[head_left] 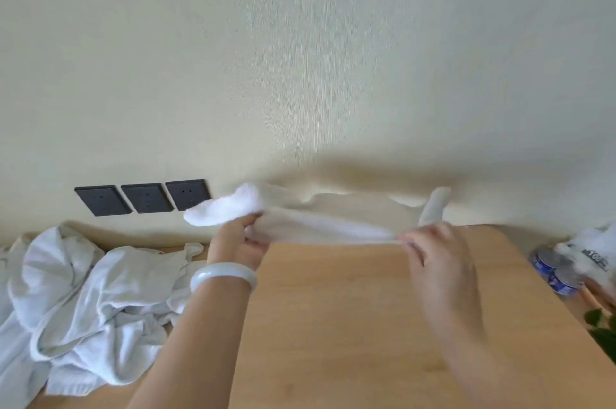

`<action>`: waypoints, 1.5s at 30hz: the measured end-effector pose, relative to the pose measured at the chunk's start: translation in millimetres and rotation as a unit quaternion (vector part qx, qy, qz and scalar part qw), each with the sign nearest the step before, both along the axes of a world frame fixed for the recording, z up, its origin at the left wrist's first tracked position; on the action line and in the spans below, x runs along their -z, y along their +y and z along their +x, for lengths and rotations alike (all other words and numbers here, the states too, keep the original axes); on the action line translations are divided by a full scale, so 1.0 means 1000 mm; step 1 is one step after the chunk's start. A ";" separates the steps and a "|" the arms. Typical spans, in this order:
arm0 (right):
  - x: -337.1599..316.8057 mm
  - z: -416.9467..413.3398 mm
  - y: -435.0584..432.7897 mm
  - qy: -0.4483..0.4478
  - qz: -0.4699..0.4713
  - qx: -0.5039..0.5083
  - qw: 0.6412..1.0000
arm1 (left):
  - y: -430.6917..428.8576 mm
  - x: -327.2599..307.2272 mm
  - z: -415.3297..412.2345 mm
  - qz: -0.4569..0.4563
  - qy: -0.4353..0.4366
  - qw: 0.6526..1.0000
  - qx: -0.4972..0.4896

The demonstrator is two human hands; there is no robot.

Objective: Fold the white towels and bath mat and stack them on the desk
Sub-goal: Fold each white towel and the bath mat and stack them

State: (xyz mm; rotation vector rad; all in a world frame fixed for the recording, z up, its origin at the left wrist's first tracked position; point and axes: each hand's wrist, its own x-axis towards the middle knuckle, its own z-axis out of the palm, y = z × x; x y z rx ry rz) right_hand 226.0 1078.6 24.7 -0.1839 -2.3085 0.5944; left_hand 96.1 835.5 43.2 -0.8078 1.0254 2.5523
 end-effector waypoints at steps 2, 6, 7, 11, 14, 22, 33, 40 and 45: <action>0.052 0.007 0.000 -0.105 -0.083 -0.025 0.991 | -0.013 0.044 0.018 0.007 -0.054 0.998 0.004; 0.142 0.023 0.008 -0.268 -0.266 -0.014 0.926 | -0.033 0.137 0.069 -0.001 -0.183 0.982 -0.054; 0.155 0.030 0.008 -0.295 -0.328 -0.004 0.898 | -0.036 0.150 0.081 -0.007 -0.193 0.979 -0.064; 0.180 0.053 0.011 -0.220 -0.646 0.077 0.727 | -0.048 0.179 0.116 -0.020 -0.218 0.974 -0.066; 0.176 0.059 0.007 -0.109 -0.812 0.115 0.562 | -0.058 0.187 0.127 -0.012 -0.205 0.977 -0.063; 0.166 0.040 0.015 -0.096 -0.909 0.114 0.388 | -0.067 0.174 0.156 0.008 -0.191 0.981 -0.015; 0.110 0.029 0.059 -0.001 -0.737 0.055 0.674 | -0.100 0.137 0.106 -0.037 -0.051 0.964 -0.259; 0.052 0.012 -0.069 -0.275 -0.472 -0.229 0.806 | 0.012 0.084 0.102 -0.354 0.117 0.925 0.075; 0.059 0.024 -0.094 -0.297 -0.621 -0.250 0.681 | 0.027 0.094 0.116 -0.362 0.099 0.914 0.154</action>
